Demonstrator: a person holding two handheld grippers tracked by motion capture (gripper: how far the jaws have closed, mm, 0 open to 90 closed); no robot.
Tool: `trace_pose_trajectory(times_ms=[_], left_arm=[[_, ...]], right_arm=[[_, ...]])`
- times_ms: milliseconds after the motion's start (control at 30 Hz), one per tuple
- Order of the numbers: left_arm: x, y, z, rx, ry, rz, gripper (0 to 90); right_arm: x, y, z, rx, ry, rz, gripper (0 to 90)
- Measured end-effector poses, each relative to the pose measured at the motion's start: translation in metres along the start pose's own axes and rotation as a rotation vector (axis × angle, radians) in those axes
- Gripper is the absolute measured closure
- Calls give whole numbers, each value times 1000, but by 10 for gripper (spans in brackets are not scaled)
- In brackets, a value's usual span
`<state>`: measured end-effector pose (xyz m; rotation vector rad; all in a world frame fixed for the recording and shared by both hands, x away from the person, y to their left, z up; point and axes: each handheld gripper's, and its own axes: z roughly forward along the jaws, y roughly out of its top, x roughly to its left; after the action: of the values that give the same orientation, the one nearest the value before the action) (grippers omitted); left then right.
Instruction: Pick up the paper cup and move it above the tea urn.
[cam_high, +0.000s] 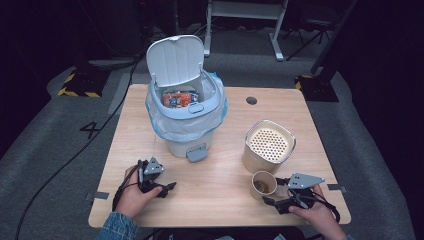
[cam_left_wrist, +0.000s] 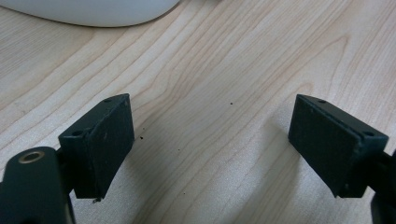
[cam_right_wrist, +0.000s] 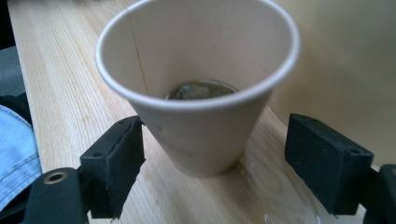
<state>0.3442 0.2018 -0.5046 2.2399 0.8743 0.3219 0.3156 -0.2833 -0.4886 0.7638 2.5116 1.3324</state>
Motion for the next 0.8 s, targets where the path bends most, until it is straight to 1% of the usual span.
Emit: trace_pose_trajectory(times_ms=[67,133,300,400,433,533,633,800], left_arm=[[0,0,0,1,3,5,145],[0,0,0,-1,-1,-3,146],[0,0,0,-1,0,-5,145],[0,0,0,-1,-1,-5,145],[0,0,0,-1,0,-5,145],[0,0,0,-1,-1,-5,145],[0,0,0,-1,0,-5,145],[0,0,0,-1,-1,-5,145]], right_arm=[[1,2,4,-10,8,-6,203],[1,3,8,-11,9,-18,203],[2,4,19,-22,5,-31,209],[4,4,24,-43,21,-37,279],[5,4,26,-55,21,-48,280],[5,5,28,-62,21,-61,292],[4,5,28,-69,29,-61,304],[4,8,23,-88,57,-96,313]])
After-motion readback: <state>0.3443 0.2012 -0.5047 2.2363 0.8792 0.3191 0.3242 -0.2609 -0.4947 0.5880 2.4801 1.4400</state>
